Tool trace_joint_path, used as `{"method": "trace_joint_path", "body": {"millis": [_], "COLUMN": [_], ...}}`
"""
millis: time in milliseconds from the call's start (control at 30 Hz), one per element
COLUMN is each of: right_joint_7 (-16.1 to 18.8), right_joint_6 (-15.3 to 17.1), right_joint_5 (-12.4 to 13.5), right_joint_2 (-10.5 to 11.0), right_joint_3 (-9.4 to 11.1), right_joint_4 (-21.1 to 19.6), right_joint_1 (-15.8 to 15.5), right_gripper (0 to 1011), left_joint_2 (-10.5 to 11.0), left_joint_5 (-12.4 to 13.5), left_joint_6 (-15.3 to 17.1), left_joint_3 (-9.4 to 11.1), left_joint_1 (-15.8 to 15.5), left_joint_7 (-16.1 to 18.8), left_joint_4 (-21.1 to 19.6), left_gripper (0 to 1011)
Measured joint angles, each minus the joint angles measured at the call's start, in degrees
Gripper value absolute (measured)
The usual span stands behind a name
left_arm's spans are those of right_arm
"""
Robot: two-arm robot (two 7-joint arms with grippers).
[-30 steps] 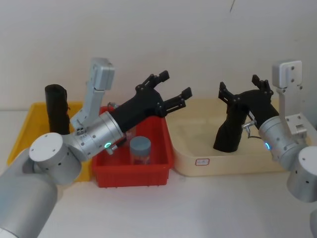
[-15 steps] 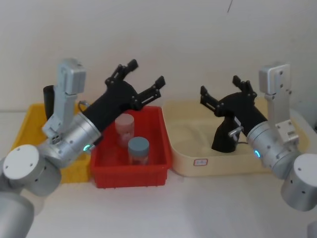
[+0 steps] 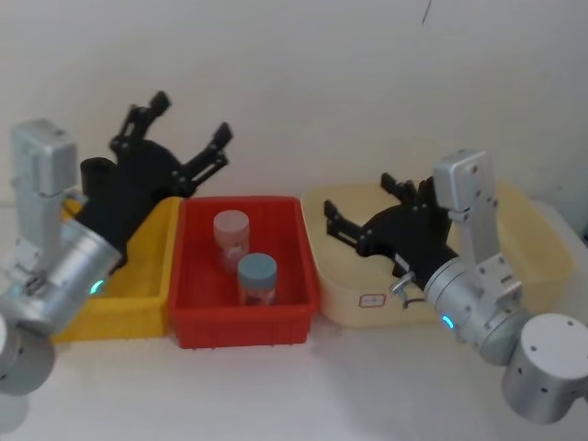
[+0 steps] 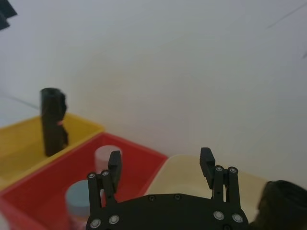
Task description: Pick up the garbage bag with the one hand and transfer it to the other hand.
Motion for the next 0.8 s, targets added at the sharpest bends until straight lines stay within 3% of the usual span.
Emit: {"method": "trace_joint_path", "body": {"millis": [200, 367, 800], "right_joint_7": [1.05, 2.09, 5.16], "right_joint_6": [0.37, 0.70, 3.68], "right_joint_5": [0.04, 0.07, 0.02], "right_joint_2": [0.27, 0.55, 1.61], "right_joint_3": [-1.78, -3.36, -7.51], "right_joint_4": [-0.82, -1.18, -0.75], "right_joint_1": [-0.90, -1.29, -0.48], "right_gripper": [1000, 1000, 1000], "left_joint_2": [2.40, 3.41, 4.97], "left_joint_5": [1.50, 2.09, 2.98], "left_joint_6": [-0.07, -0.04, 0.06], "left_joint_3": [-2.63, -3.83, -5.56], "left_joint_1": [4.49, 6.47, 9.46], "left_joint_7": [3.67, 5.22, 7.52], "left_joint_4": [-5.61, -8.08, -11.71], "left_gripper": [1002, 1001, 1001]}}
